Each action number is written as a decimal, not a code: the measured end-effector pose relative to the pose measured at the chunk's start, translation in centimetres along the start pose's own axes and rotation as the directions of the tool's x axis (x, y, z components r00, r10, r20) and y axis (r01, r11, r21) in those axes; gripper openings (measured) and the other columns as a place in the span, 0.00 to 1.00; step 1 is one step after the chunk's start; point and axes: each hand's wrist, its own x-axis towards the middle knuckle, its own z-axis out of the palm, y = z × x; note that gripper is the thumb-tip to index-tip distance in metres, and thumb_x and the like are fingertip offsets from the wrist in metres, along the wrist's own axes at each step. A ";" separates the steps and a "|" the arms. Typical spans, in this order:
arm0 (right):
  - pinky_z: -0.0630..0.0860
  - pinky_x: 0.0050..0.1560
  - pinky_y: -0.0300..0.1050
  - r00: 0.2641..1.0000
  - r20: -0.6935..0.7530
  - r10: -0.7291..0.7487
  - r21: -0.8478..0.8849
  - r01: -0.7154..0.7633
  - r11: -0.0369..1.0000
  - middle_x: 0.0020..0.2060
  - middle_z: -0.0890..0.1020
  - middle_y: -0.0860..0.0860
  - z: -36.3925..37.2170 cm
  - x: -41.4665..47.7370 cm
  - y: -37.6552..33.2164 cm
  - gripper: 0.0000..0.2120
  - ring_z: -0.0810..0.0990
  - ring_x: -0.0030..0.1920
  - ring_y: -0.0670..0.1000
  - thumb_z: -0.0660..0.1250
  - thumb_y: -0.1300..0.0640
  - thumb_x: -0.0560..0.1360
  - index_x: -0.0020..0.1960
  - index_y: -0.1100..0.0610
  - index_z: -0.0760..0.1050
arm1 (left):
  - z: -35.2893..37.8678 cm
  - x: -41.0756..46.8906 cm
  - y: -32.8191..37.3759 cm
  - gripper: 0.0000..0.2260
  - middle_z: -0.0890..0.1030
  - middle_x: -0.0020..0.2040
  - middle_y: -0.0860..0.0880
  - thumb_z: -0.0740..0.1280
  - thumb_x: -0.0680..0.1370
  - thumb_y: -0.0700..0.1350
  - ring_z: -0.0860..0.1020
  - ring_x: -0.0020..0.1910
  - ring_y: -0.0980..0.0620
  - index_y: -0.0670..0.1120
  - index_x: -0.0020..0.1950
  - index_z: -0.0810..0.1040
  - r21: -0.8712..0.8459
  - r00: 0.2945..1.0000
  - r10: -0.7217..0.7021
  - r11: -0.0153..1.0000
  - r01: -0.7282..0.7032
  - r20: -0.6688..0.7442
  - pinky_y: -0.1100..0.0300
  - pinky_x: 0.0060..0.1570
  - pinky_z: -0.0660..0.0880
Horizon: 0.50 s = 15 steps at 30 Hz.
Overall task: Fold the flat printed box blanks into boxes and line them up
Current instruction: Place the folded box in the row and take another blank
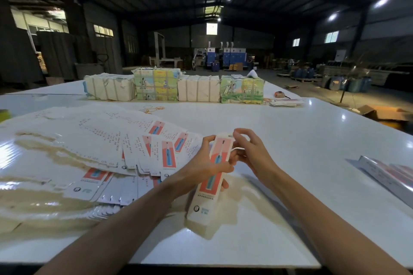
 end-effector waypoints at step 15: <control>0.83 0.47 0.44 0.966 0.110 -0.236 -0.238 0.256 0.937 0.54 0.88 0.51 -0.5 -0.1 -0.5 0.13 0.87 0.50 0.55 0.61 0.58 0.88 0.59 0.56 0.84 | -0.8 0.8 -0.3 0.36 0.87 0.52 0.53 0.81 0.69 0.46 0.88 0.45 0.38 0.80 0.58 0.66 -0.078 0.997 -0.033 0.996 0.039 0.075 0.48 0.39 0.85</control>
